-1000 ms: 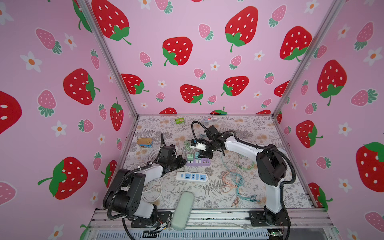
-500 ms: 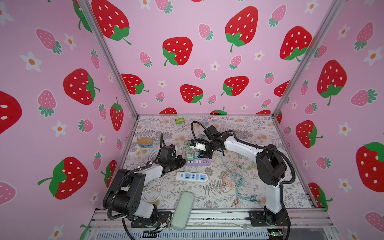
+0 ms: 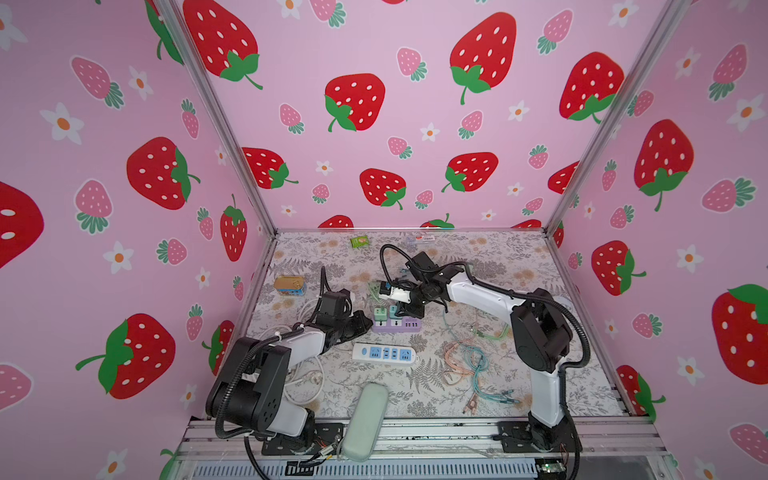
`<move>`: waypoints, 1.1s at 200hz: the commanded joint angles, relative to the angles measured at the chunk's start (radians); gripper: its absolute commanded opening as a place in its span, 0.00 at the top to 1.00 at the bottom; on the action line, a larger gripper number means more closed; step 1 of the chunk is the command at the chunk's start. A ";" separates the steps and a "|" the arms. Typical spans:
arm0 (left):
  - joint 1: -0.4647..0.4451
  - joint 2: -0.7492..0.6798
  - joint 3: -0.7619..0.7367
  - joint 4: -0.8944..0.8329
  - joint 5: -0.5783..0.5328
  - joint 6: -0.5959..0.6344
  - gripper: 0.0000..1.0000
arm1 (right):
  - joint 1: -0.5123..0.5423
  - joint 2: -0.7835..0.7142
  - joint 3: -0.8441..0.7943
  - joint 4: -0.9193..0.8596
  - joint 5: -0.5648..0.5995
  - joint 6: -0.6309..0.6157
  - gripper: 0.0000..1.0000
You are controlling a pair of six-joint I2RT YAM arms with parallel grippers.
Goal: Insert the plug
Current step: 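Push the teal charger prongs down into the strip socket with the right gripper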
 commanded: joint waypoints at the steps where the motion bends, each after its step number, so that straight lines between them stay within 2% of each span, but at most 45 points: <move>1: 0.007 0.011 0.004 0.003 0.015 0.000 0.86 | 0.001 0.039 0.007 -0.045 0.028 -0.033 1.00; 220: 0.019 0.004 -0.008 0.008 0.026 0.002 0.86 | -0.003 0.097 -0.072 -0.032 0.102 -0.042 1.00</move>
